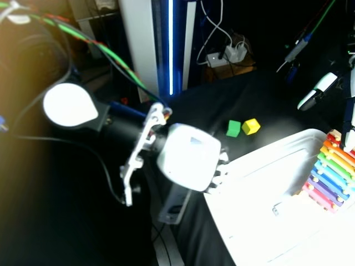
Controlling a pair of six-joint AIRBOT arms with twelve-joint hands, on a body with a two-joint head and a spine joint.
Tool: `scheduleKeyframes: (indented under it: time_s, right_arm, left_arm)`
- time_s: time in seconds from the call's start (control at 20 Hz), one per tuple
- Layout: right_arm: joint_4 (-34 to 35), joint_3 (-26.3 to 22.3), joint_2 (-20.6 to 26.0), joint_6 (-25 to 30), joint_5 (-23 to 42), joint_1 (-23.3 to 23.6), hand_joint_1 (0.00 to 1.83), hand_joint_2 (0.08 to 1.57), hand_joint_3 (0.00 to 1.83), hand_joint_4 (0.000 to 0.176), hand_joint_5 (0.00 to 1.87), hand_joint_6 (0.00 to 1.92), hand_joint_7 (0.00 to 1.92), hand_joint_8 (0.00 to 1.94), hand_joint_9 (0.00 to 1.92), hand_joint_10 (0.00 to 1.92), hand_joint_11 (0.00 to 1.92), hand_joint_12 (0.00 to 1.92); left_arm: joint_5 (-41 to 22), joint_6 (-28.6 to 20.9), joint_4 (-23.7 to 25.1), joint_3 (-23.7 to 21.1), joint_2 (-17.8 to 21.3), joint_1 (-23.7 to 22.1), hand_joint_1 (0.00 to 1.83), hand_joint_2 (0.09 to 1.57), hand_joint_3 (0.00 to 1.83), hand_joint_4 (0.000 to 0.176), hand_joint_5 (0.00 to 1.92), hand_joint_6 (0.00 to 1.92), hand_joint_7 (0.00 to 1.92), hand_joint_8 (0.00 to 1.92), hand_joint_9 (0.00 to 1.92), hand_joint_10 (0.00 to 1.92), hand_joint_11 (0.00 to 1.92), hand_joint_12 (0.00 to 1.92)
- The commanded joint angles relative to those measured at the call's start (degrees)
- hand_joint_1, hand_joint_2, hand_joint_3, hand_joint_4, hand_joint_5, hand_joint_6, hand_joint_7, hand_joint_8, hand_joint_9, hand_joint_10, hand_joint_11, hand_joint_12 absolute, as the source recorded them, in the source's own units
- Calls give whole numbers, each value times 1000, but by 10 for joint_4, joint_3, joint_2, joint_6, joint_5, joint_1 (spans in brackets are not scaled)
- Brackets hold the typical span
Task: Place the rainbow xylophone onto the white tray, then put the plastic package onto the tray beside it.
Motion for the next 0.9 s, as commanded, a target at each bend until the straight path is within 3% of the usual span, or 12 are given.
scheduleKeyframes:
  time_s: [0.0,0.05,0.1,0.2,0.25,0.3,0.45,0.5,0.55,0.65,0.8,0.85]
  right_arm:
    - [32,7,-5,-1,27,18,1464,1169,3,0,769,1256,767,1323,803,1317,750,1489]
    - [31,12,-9,-1,27,24,1490,1154,0,0,794,1185,770,1296,835,1293,814,1498]
    - [28,20,-17,-1,27,36,1598,1123,0,0,712,1181,755,1286,839,1287,824,1498]
    - [25,33,-31,-1,25,50,1514,1156,5,0,748,1221,720,1316,819,1321,814,1557]
    - [24,45,-45,-1,25,61,1495,1154,0,0,768,1221,759,1265,851,1275,827,1547]
    - [23,51,-53,-1,24,66,1382,1175,4,0,772,1176,783,1318,865,1380,781,1627]
    - [23,70,-76,-1,21,78,1491,1135,0,0,775,1162,811,1189,922,1171,881,1524]
    - [23,76,-82,-1,19,82,1493,1127,0,0,846,1125,796,1168,918,1153,894,1512]
    - [23,86,-92,-1,13,94,1386,1169,10,0,859,1078,731,1373,847,1402,829,1683]
    - [23,93,-100,-1,7,104,1370,1184,8,0,834,1026,720,1457,843,1475,832,1729]
    - [25,108,-118,-1,2,112,1354,1194,4,0,771,1154,750,1421,844,1469,826,1788]
    - [26,112,-122,0,1,112,1357,1187,0,0,795,1105,765,1400,855,1445,796,1769]
  left_arm:
    - [-53,-2,-15,0,-2,-3,913,885,0,124,0,0,281,0,465,1,0,1255]
    - [-52,-2,-14,0,-2,-3,951,882,0,109,0,0,282,1,466,1,0,1259]
    - [-50,-1,-11,1,-2,-3,926,879,0,157,0,0,269,2,440,6,0,1116]
    - [-50,-1,-10,3,-5,-3,950,884,2,174,0,0,279,2,438,6,0,1017]
    - [-50,-1,-10,4,-7,-3,965,875,0,176,0,0,288,5,443,8,0,1008]
    - [-50,-1,-10,4,-6,-3,960,865,0,167,0,0,292,5,448,9,0,1025]
    - [-48,-1,-9,4,-6,-3,935,867,0,176,0,0,267,0,449,8,0,1028]
    - [-47,-1,-8,4,-6,-3,942,876,2,168,0,0,241,0,429,3,0,1003]
    - [-47,-1,-8,4,-6,-3,935,888,4,162,0,0,234,0,424,1,0,975]
    - [-47,-1,-8,4,-6,-3,928,890,5,153,0,0,236,1,426,2,0,973]
    - [-47,-2,-8,4,-6,-3,913,877,0,162,0,0,244,2,433,3,0,946]
    - [-47,-2,-8,4,-6,-3,905,880,1,159,0,0,248,3,433,3,0,943]
